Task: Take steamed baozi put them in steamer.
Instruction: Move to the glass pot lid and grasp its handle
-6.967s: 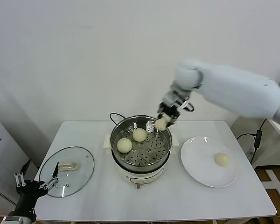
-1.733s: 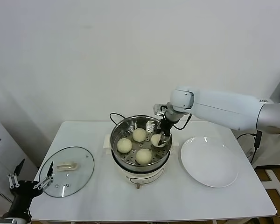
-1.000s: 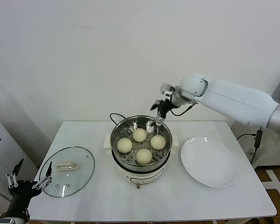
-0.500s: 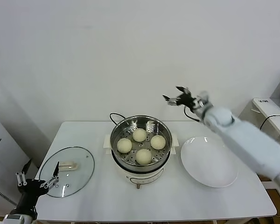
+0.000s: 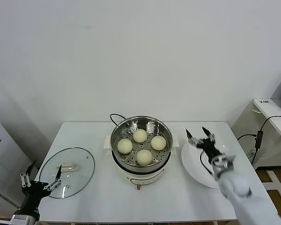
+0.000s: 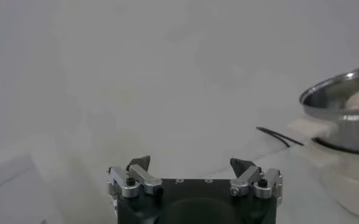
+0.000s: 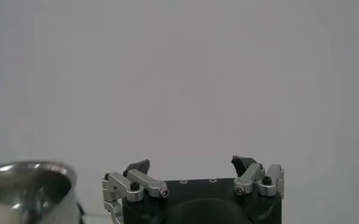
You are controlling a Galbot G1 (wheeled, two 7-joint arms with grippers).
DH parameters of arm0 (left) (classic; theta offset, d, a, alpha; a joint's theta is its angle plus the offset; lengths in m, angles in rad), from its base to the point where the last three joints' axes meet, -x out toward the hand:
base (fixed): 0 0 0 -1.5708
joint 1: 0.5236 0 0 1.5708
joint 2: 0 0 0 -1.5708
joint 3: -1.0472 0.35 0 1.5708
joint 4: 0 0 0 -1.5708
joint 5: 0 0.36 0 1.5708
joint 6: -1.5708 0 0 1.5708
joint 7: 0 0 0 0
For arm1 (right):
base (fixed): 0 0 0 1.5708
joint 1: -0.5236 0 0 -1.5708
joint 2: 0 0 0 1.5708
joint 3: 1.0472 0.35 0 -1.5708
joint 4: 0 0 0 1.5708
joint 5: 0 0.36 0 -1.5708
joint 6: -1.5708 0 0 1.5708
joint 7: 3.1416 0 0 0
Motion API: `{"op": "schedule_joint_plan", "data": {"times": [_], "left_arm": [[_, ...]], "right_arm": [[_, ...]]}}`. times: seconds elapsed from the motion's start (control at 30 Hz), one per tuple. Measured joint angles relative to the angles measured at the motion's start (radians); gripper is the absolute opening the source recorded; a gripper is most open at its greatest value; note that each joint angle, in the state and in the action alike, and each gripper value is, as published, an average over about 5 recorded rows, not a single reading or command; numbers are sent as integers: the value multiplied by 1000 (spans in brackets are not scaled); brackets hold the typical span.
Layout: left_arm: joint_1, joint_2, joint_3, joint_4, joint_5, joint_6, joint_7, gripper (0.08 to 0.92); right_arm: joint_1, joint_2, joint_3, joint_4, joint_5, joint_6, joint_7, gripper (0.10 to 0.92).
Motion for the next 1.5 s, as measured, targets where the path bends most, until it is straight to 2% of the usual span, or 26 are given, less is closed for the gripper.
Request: {"op": "schedule_joint_plan", "data": {"times": [0.23, 0.43, 0.6, 0.93, 1.5], "left_arm": [[-2, 35, -41, 103, 213, -197, -47, 823], [-25, 82, -52, 224, 503, -369, -168, 823], [-73, 106, -38, 325, 748, -446, -272, 823], [-198, 139, 30, 495, 1054, -474, -375, 823], [-369, 186, 74, 676, 1193, -384, -404, 823]], "right_arm": [[-300, 122, 186, 158, -63, -1, 4, 823], [-458, 205, 271, 243, -99, -1, 1, 823], [-536, 244, 322, 293, -119, -4, -1, 823], [-647, 300, 399, 352, -147, 9, -26, 823], [-735, 348, 456, 384, -171, 39, -55, 823]]}}
